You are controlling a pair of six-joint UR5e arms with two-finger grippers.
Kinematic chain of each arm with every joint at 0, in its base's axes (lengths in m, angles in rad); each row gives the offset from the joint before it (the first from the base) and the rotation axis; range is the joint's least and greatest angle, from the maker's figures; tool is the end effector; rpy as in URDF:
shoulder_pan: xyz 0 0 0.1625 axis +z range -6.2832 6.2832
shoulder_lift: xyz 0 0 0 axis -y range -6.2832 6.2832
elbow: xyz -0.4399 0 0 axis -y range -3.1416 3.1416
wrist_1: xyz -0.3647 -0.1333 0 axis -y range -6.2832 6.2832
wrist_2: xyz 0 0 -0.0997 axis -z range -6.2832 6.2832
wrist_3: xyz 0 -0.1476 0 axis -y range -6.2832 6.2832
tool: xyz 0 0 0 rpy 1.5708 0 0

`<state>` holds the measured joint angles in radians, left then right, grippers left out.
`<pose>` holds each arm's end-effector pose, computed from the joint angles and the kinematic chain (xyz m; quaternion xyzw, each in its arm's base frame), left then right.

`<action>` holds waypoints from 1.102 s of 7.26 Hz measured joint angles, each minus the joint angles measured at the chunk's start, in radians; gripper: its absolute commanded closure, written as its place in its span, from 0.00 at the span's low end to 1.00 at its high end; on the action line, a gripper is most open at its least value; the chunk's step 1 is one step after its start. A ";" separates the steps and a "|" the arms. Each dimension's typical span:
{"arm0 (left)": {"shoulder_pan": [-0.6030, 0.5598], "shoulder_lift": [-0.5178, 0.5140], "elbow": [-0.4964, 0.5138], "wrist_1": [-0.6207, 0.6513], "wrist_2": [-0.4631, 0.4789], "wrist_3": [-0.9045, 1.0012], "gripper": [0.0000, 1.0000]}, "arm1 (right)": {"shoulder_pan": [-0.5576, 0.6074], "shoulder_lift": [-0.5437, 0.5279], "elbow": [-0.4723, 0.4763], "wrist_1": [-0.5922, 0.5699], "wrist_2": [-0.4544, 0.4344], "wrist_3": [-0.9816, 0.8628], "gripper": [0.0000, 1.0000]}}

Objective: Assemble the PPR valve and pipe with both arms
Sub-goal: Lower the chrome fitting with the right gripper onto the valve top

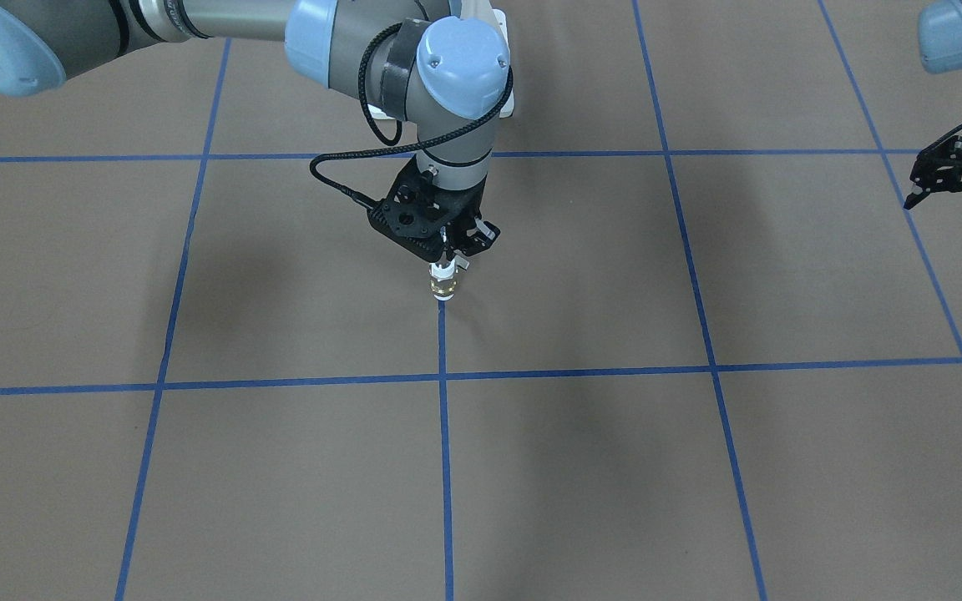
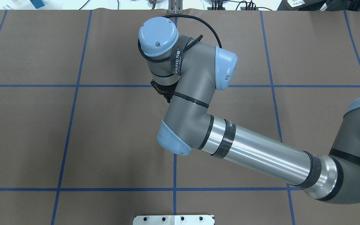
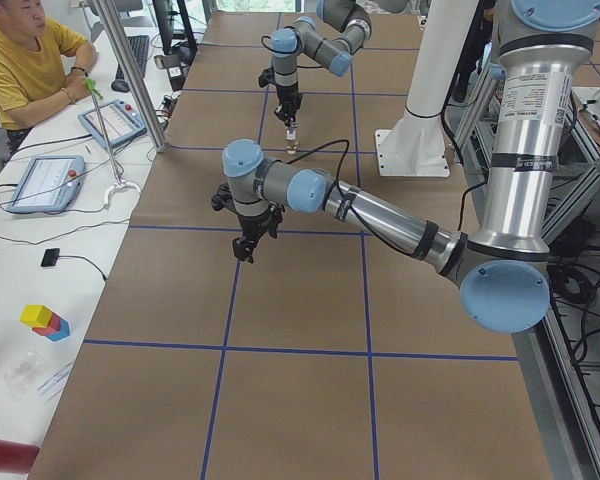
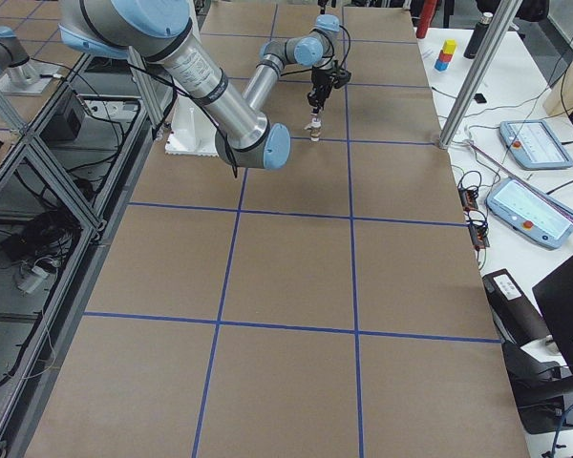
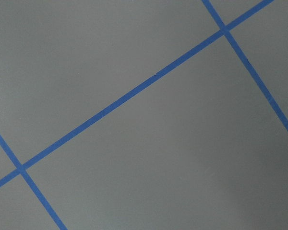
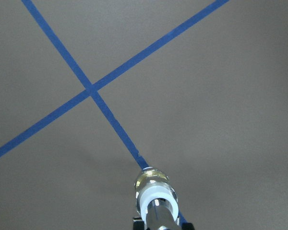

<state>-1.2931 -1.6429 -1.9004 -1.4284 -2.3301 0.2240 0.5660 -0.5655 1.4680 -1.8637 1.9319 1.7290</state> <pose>0.1042 -0.4810 0.5366 0.1102 0.3706 0.2750 0.8803 -0.5964 -0.4751 0.1681 -0.1080 -0.3238 0.2820 0.8966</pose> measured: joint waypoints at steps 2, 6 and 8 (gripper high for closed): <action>0.000 0.002 0.000 -0.001 0.000 0.000 0.00 | -0.002 0.000 0.000 0.001 -0.003 0.000 1.00; 0.000 0.003 -0.001 -0.001 0.000 0.000 0.00 | -0.009 -0.005 0.000 0.015 -0.005 0.000 1.00; 0.000 0.003 -0.001 -0.001 0.000 0.000 0.00 | -0.013 -0.013 -0.001 0.016 -0.007 0.000 1.00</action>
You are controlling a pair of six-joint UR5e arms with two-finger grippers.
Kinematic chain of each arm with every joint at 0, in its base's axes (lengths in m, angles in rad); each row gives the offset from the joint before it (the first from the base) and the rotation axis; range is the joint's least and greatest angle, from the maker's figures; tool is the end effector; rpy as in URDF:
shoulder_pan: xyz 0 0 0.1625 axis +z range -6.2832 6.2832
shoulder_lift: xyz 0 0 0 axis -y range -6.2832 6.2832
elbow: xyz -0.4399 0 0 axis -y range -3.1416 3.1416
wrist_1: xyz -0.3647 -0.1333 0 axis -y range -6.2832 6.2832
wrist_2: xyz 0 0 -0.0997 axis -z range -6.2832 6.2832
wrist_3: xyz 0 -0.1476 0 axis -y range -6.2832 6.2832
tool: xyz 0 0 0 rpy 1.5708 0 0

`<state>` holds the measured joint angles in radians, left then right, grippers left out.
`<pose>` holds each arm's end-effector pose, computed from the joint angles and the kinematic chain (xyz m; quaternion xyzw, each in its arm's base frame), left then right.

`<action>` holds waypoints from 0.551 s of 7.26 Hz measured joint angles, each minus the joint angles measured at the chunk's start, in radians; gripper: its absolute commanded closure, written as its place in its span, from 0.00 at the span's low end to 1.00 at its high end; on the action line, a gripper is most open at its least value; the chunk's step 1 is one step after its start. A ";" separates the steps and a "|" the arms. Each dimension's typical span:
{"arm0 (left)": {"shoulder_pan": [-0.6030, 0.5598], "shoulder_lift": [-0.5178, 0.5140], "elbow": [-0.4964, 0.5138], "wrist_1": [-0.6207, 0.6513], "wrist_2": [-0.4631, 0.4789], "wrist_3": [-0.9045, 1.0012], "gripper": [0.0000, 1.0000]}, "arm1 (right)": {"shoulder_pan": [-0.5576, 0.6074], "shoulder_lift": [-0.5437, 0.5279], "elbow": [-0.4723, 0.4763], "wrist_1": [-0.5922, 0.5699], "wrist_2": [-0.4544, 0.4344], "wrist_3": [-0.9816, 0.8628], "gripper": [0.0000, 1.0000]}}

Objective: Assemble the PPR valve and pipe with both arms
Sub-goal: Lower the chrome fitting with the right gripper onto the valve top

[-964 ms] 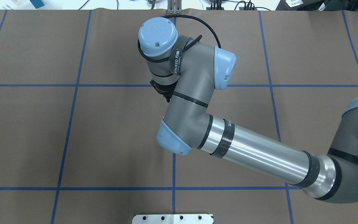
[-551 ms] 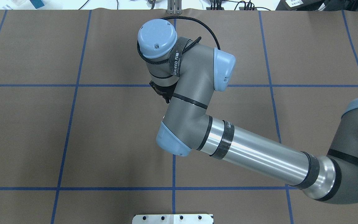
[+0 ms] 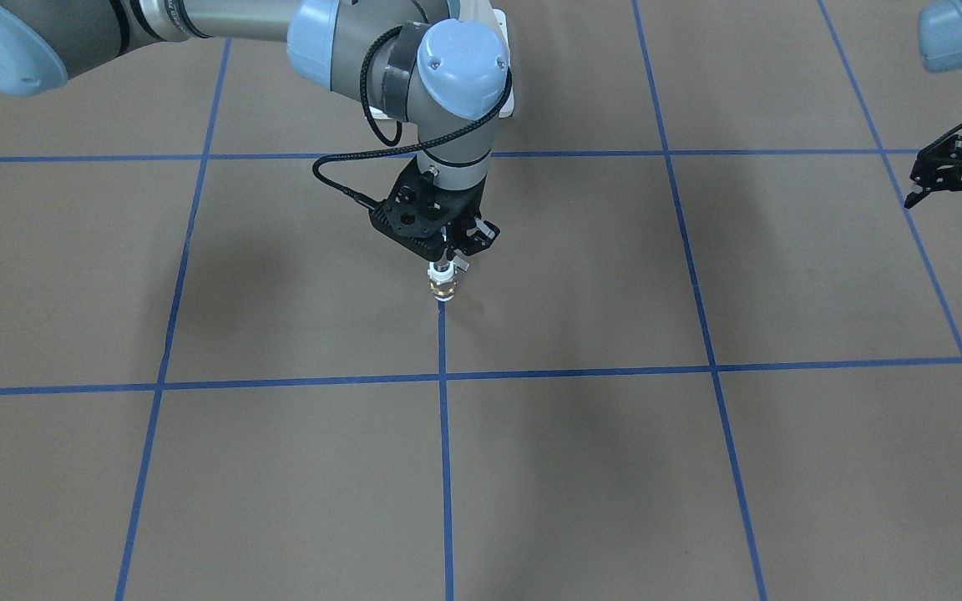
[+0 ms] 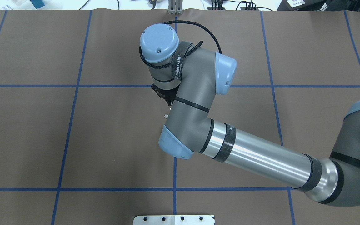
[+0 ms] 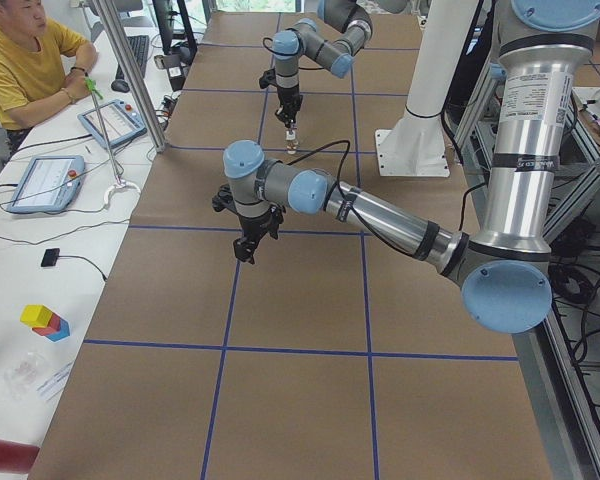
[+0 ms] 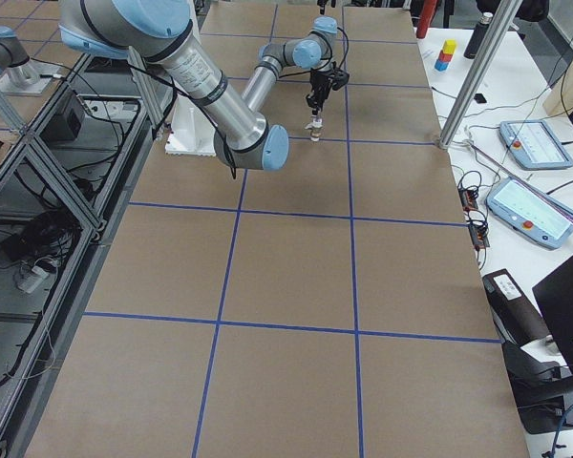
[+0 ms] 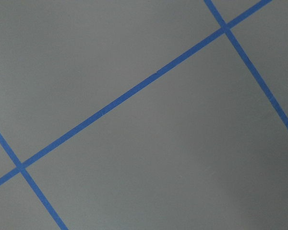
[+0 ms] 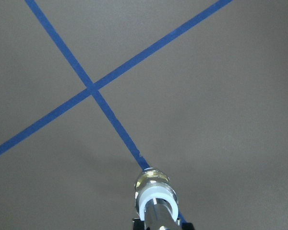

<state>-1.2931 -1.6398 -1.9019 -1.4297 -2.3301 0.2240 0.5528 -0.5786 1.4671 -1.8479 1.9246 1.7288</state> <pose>0.1039 -0.4799 0.5372 0.1100 0.3706 0.2750 0.8803 -0.6031 -0.4687 0.1762 -0.1065 -0.3234 0.2770 0.8985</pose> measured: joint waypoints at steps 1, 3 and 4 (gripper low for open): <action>0.000 0.000 0.000 0.000 0.000 0.000 0.00 | -0.002 0.000 0.001 0.000 -0.002 0.000 1.00; 0.000 0.000 0.000 0.000 0.000 0.000 0.00 | -0.004 -0.005 0.001 0.001 -0.005 -0.001 1.00; 0.000 0.000 0.000 0.000 0.000 0.000 0.00 | -0.005 -0.006 0.001 0.004 -0.005 -0.004 0.87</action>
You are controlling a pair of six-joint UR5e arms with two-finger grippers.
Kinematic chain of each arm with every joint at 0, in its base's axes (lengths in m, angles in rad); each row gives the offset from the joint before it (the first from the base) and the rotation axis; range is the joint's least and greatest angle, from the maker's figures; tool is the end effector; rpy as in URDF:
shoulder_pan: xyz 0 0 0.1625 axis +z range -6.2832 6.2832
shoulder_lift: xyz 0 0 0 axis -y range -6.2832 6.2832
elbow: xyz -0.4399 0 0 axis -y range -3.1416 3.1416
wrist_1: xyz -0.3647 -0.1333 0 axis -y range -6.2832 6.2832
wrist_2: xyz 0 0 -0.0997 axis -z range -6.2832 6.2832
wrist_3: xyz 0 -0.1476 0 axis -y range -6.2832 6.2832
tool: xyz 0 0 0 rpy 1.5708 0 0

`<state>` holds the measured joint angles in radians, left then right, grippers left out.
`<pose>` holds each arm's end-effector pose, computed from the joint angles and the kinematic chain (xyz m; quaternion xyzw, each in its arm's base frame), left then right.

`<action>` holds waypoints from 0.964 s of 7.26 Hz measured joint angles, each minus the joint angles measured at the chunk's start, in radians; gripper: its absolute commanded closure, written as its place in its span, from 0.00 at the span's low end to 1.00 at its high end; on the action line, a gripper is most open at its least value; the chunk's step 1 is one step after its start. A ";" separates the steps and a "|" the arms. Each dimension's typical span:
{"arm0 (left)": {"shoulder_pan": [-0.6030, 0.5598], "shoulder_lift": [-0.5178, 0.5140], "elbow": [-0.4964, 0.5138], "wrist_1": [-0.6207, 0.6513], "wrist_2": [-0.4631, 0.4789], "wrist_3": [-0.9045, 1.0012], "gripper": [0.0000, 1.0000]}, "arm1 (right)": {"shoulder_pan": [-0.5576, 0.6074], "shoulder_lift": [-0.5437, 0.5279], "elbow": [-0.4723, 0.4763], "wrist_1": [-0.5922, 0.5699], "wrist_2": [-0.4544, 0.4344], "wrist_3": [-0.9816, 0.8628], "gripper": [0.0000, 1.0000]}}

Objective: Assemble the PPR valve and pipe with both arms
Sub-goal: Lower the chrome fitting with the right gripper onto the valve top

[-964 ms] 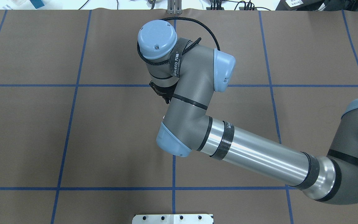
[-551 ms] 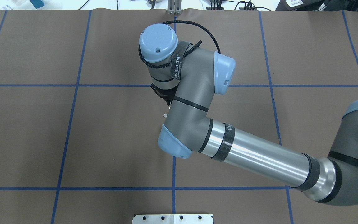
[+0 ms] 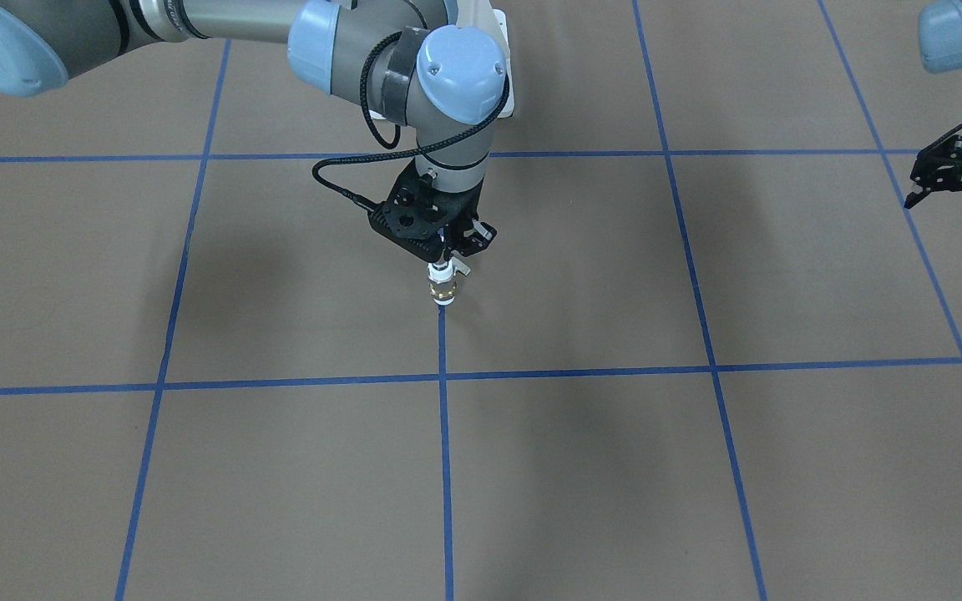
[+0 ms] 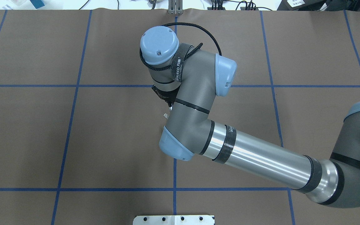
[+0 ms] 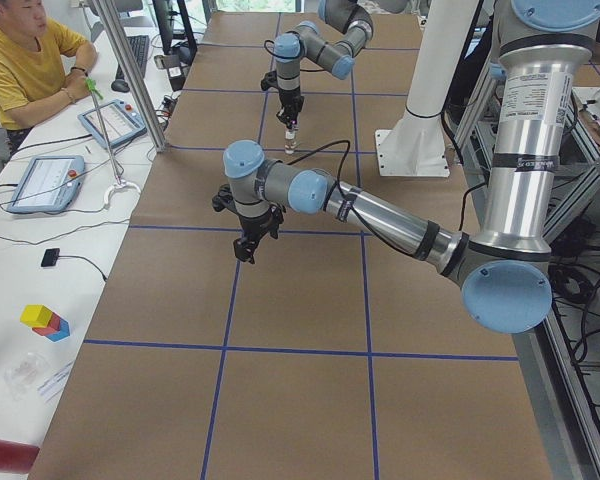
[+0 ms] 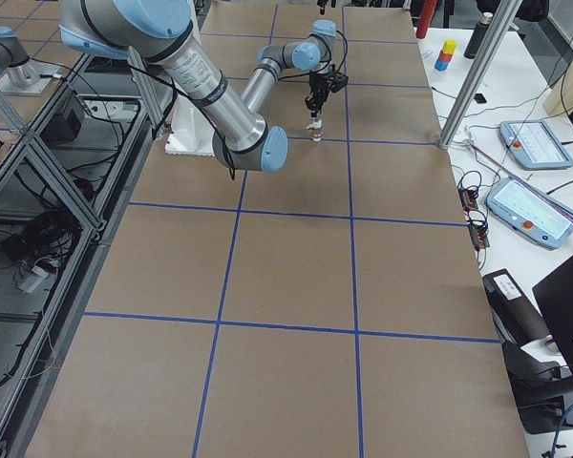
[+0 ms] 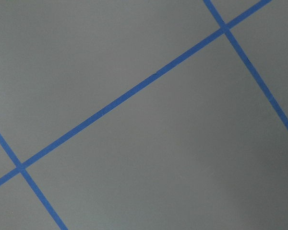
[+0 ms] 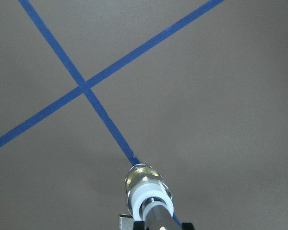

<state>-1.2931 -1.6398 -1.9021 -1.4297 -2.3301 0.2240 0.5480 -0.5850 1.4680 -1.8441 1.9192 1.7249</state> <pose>0.1039 -0.4799 0.5372 0.1101 0.3706 0.2750 0.8803 -0.6050 -0.4664 0.1803 -0.1043 -0.3222 0.2742 0.9000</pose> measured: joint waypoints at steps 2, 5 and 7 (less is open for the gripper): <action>0.000 0.000 0.001 0.000 0.000 0.000 0.00 | -0.001 -0.014 0.000 0.032 -0.002 -0.007 0.01; 0.000 0.000 0.001 0.000 0.000 0.000 0.00 | -0.003 -0.019 0.000 0.046 -0.029 -0.024 0.00; 0.000 0.000 0.001 0.000 0.000 0.000 0.00 | -0.001 -0.018 0.006 0.046 -0.031 -0.046 0.00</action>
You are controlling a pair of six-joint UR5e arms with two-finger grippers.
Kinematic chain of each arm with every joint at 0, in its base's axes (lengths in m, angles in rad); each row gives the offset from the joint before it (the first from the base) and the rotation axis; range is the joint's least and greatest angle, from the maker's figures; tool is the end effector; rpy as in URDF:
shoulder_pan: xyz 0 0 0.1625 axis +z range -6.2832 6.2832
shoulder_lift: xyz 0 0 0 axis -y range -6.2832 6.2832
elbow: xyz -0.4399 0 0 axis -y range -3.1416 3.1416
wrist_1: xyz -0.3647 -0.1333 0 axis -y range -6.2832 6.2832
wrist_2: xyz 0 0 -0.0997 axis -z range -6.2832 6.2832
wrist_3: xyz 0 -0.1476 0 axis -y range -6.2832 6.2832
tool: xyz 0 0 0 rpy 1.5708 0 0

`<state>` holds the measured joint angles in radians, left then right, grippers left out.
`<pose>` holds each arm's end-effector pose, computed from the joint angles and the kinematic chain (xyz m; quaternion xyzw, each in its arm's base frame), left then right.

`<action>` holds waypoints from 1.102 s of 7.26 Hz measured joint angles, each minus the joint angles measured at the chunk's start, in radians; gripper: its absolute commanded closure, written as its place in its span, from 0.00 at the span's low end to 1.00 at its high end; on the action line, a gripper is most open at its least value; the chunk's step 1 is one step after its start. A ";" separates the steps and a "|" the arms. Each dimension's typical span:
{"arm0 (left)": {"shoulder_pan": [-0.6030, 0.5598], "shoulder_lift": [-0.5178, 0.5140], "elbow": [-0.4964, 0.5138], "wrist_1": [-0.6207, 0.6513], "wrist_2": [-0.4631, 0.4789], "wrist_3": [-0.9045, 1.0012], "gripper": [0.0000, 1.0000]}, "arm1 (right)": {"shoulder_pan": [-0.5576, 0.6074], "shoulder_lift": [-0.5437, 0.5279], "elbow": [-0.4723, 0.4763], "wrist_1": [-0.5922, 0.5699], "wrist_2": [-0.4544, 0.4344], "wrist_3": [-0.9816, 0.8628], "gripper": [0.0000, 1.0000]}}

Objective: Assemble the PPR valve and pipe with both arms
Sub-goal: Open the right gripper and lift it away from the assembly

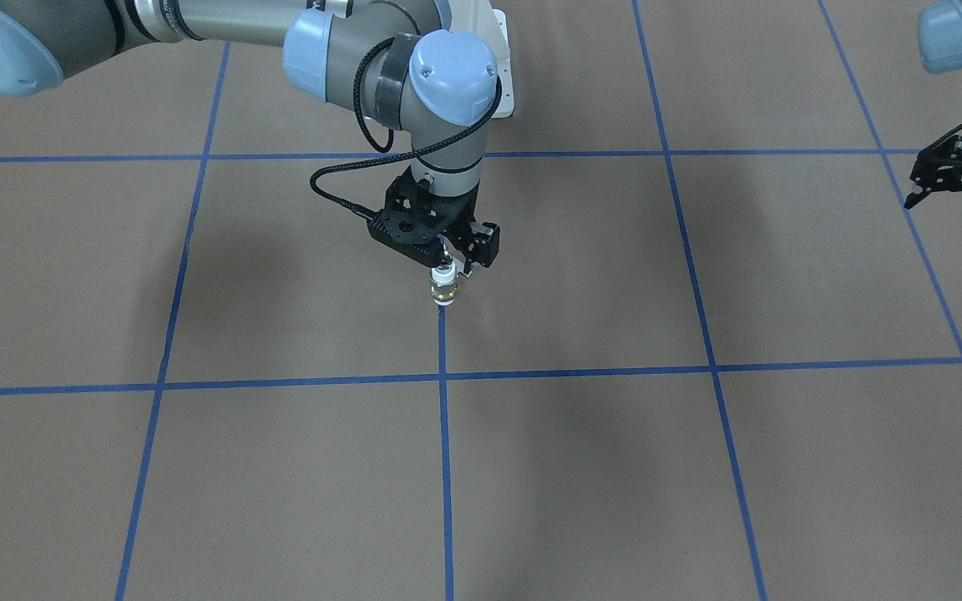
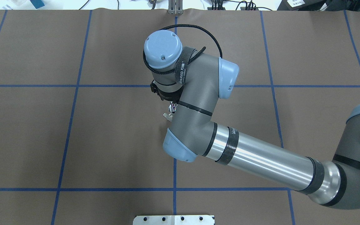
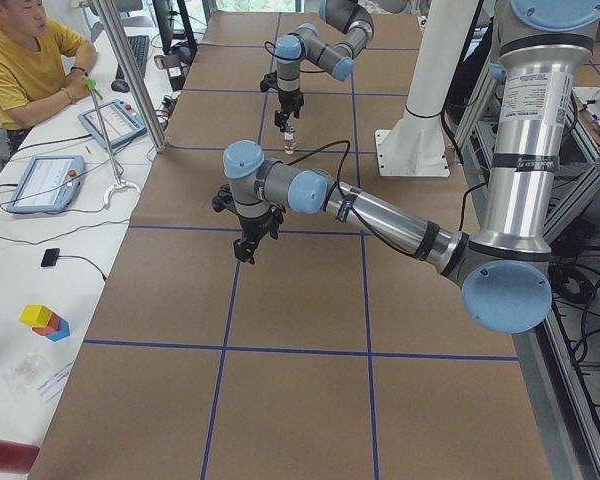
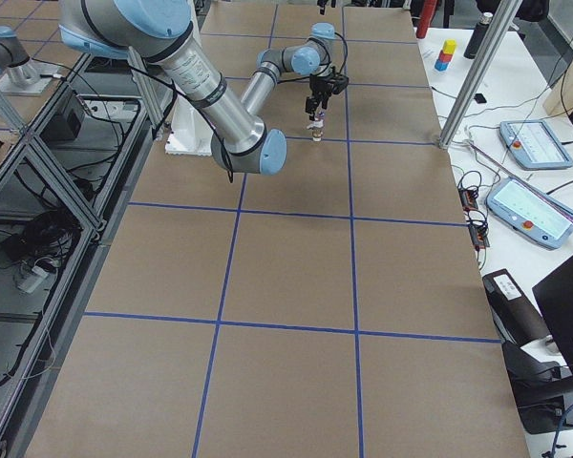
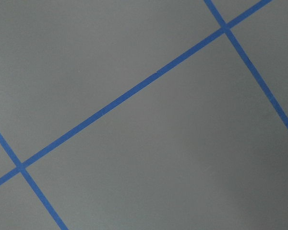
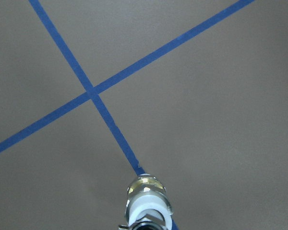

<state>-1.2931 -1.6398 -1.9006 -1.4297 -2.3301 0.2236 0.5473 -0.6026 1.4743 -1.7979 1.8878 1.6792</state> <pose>0.1039 -0.4800 0.5378 0.1094 0.3706 0.2746 0.8805 -0.6045 -0.4706 0.1849 -0.0780 -0.3379 0.2543 0.9028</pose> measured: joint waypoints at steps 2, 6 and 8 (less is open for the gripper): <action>-0.004 -0.001 0.001 0.000 0.002 -0.068 0.00 | 0.046 -0.001 0.027 -0.002 0.027 -0.051 0.00; -0.178 0.032 0.069 -0.010 0.003 -0.104 0.00 | 0.281 -0.220 0.237 -0.009 0.182 -0.345 0.00; -0.280 0.079 0.109 -0.039 0.006 -0.102 0.00 | 0.416 -0.379 0.350 -0.009 0.240 -0.536 0.00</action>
<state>-1.5729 -1.5612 -1.7912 -1.4688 -2.3244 0.1221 0.9630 -0.9819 1.8241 -1.8073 2.1276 1.1431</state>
